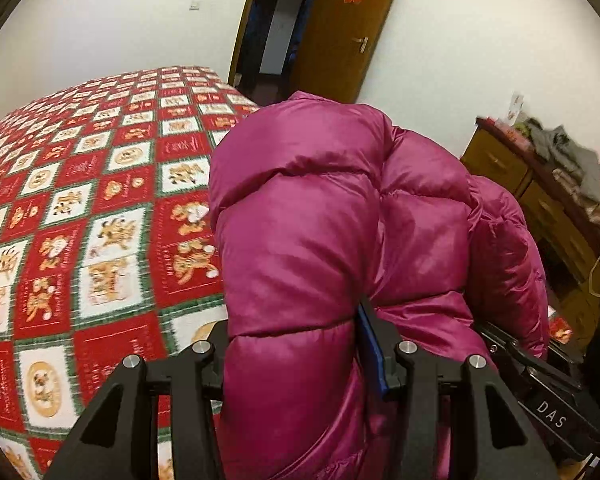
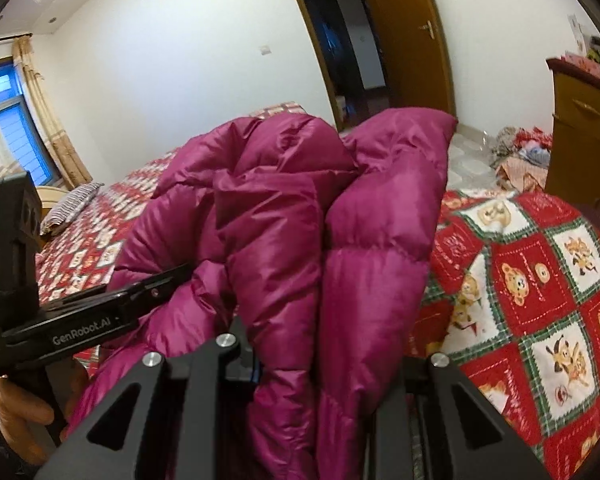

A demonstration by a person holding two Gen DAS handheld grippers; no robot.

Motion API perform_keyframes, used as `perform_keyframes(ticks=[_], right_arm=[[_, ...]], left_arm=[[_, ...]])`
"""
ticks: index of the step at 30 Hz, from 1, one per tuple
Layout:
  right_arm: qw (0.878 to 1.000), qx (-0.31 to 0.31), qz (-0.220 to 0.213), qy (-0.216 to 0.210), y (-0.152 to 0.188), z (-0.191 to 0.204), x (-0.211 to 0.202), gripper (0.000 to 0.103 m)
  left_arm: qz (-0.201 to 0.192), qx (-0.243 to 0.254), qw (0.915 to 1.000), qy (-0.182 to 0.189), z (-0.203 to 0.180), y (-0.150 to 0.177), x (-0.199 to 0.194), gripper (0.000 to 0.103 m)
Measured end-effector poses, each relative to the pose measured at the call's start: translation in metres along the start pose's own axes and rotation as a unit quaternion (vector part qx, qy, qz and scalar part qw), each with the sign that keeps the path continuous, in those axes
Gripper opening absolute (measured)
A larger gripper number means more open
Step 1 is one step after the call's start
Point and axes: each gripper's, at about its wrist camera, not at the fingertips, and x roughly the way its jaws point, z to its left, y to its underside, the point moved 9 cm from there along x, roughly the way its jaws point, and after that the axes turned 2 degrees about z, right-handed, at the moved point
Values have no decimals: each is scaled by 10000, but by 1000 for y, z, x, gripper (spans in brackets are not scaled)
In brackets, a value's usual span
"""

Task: Fold large clothes

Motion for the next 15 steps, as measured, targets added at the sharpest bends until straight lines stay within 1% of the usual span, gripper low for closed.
perform_keyframes(ticks=[5,10,12,13,15], right_arm=[[9989,334,338,-21,13,-39,13,27],[9981,439,422,-112,13,-50,19,27],[9982,336,485,-58,12,-50,20,28],[9981,341,506,-62,11,-51,21,28],[9976,418,533,-111,12,-54,21,32]], left_arm=[[259,23,9992,-303,-5,8,31,50],[166,195,9971,-715,-6,7,40,50],[146,261,9955,-899,-7,9,46,53],[140,267,9947,-979,-6,10,50,56],[117,236,9937,-1093,-4,12,54,59]])
